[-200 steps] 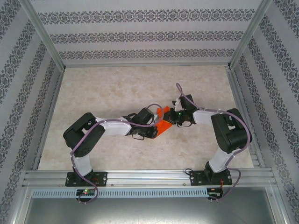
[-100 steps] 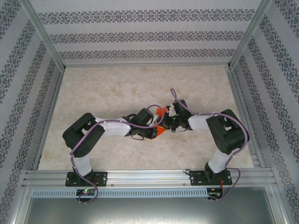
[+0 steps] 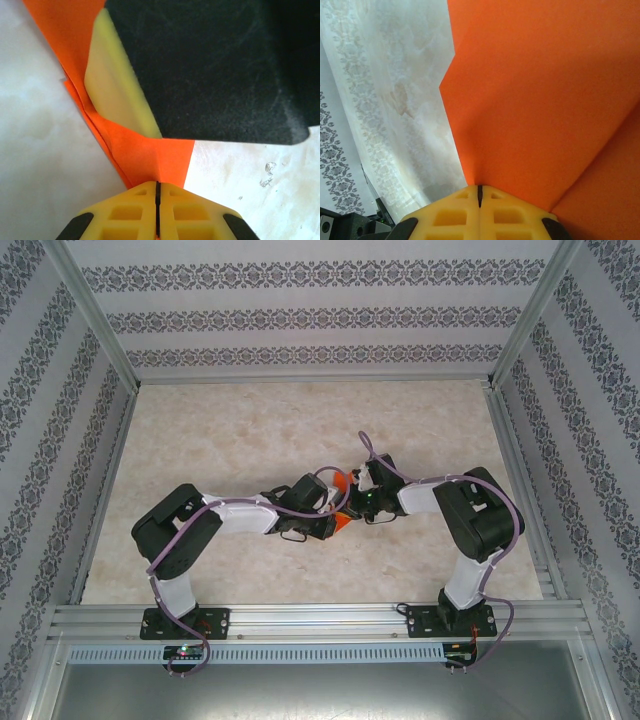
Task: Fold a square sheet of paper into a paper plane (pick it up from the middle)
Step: Fourth fold the wing at the center of the table.
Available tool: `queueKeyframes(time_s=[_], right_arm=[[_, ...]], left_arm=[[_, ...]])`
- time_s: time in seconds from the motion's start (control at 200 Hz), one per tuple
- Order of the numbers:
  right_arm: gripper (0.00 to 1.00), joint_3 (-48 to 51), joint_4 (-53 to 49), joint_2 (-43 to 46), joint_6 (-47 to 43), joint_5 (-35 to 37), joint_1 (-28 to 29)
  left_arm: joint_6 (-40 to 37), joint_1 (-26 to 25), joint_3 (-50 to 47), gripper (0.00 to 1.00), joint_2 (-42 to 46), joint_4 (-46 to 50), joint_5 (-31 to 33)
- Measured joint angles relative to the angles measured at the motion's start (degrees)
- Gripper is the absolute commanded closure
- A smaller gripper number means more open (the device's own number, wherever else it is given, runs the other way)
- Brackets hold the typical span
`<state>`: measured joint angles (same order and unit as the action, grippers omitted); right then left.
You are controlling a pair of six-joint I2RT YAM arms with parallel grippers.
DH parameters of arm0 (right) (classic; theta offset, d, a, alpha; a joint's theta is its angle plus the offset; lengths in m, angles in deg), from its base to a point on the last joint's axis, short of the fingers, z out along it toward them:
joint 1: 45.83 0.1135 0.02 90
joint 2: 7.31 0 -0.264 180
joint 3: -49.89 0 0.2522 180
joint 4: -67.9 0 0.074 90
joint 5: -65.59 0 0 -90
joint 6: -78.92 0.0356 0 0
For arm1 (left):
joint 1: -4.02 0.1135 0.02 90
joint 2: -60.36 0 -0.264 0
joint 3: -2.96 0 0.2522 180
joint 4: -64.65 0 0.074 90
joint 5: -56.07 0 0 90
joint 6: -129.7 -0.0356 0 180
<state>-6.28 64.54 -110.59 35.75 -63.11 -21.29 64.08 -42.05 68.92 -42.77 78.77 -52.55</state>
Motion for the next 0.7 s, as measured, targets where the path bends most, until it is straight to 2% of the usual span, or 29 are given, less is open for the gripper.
queueKeyframes(time_s=[0.704], right_arm=[[1.0,-0.55,0.17,-1.11,-2.45,-1.97,-0.44]], left_arm=[[0.07,-3.5,-2.38,0.89,3.54,3.39,5.2]])
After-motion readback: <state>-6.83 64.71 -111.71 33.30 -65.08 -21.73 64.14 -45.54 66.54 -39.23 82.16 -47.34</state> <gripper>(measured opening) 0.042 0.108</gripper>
